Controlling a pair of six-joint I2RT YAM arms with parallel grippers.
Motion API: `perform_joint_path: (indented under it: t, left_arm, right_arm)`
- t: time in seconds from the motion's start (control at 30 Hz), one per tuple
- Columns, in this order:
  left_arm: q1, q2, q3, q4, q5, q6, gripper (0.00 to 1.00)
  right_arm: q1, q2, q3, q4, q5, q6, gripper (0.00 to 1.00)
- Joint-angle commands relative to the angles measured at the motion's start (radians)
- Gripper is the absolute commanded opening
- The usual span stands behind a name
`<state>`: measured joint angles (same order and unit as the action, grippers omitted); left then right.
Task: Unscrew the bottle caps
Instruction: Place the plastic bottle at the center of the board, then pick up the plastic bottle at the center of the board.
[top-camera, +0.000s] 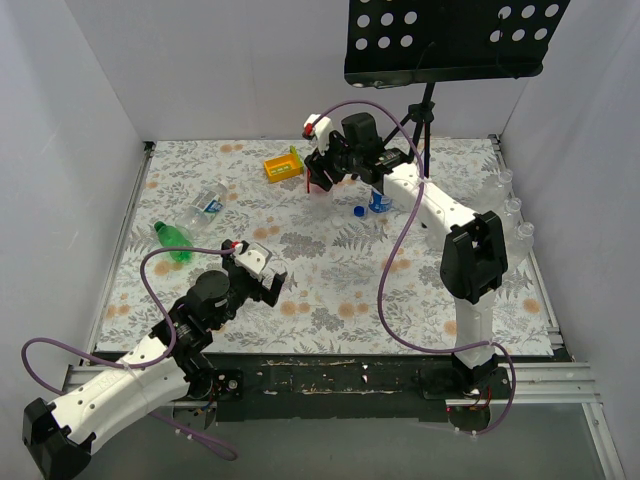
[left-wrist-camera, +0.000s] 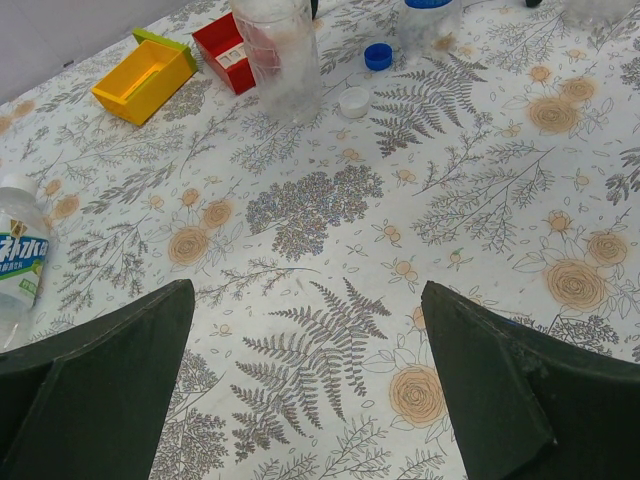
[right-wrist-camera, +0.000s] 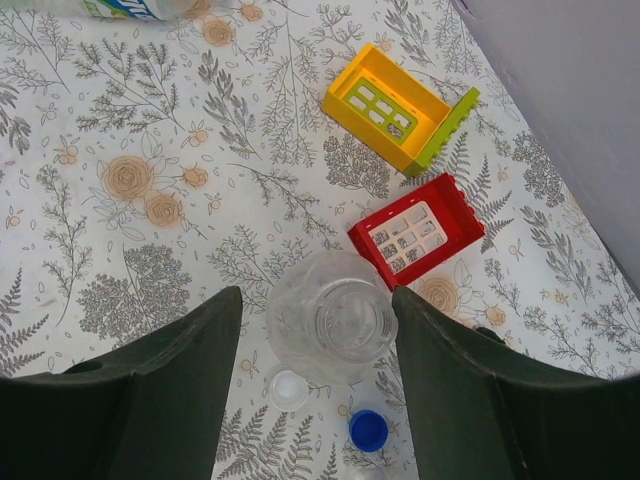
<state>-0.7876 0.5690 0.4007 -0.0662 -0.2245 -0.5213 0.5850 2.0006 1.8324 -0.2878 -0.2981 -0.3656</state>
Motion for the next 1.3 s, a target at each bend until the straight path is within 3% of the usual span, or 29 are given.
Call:
perform_joint_path:
  t: [0.0, 0.73, 1.07, 1.27]
  left_arm:
    - [0.001, -0.006, -0.01, 0.031, 0.001, -0.006, 0.98]
    - [0.001, -0.018, -0.01, 0.036, -0.015, -0.02, 0.98]
    - [0.016, -0.029, 0.041, -0.01, -0.099, -0.143, 0.98]
    - [0.083, 0.02, 0.11, -0.063, -0.151, -0.294, 0.98]
  right_arm:
    - [0.007, -0.022, 0.051, 0.033, 0.014, 0.013, 0.71]
    - [0.006, -0.161, 0.016, 0.029, 0.016, 0.017, 0.75]
    - [0.006, -0.373, -0.179, 0.015, -0.084, -0.045, 0.75]
    - [0.001, -0.525, -0.33, -0.042, -0.174, -0.154, 0.82]
